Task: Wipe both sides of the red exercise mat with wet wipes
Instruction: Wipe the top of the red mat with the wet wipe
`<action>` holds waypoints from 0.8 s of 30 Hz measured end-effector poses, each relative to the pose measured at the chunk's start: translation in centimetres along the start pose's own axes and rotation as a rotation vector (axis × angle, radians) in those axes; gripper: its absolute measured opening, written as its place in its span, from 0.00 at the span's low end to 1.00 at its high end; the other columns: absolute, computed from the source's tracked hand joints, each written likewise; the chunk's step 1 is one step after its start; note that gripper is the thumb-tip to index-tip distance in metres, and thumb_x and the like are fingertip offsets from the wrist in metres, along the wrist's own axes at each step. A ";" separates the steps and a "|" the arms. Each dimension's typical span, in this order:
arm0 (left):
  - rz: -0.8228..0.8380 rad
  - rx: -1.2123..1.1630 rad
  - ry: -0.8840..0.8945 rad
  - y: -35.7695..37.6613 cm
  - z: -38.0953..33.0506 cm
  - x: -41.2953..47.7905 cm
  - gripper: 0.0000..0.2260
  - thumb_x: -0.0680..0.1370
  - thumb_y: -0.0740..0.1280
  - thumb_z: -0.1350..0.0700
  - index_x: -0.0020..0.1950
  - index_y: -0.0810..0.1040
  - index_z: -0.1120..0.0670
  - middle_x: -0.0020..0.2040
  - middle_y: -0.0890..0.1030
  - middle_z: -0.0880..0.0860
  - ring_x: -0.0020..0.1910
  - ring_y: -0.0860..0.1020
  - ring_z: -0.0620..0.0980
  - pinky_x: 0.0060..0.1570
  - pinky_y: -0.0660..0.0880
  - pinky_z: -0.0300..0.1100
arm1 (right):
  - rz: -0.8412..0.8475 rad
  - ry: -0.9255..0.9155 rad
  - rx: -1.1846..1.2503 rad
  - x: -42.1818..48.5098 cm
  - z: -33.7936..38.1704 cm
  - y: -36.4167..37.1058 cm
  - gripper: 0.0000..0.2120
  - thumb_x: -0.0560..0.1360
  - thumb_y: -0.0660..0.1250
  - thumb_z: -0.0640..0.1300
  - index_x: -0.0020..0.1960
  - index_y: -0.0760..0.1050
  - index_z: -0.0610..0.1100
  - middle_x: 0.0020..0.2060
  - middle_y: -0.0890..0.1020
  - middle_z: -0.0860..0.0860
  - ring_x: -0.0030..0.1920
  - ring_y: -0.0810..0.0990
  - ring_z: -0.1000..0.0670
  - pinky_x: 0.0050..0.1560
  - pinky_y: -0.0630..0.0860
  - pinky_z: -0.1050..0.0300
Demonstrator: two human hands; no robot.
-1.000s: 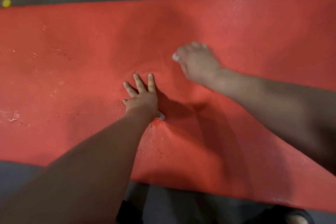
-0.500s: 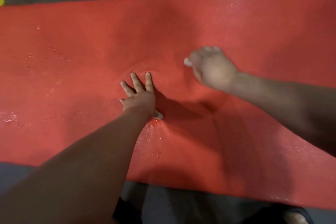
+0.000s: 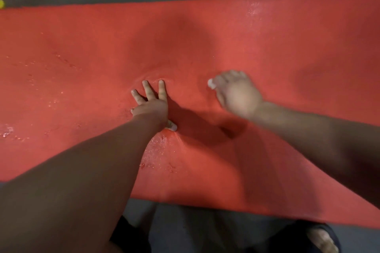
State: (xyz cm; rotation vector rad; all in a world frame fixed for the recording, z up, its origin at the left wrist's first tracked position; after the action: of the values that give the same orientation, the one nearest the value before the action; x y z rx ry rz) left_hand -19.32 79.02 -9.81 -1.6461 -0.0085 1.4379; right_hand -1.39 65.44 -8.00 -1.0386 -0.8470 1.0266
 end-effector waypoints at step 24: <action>0.073 -0.104 0.002 11.2 10.4 -7.9 0.61 0.71 0.77 0.41 0.80 0.29 0.51 0.78 0.26 0.61 0.76 0.34 0.74 0.76 0.50 0.65 | 0.273 -0.134 0.127 -3.5 9.9 2.0 0.14 0.82 0.59 0.52 0.58 0.73 0.42 0.46 0.78 0.41 0.47 0.78 0.36 0.49 0.77 0.44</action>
State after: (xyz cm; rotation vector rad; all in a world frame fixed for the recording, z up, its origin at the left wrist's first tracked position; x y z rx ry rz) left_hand -35.98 74.59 -9.53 -1.7484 -0.0223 1.5126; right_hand -12.08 65.15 -7.27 -1.0031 -0.7493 1.3764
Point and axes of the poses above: each hand's wrist, its own x-axis towards the middle knuckle, its own y-axis out of the palm, z = x × y, the point moved 6 cm from there along x, towards the middle knuckle
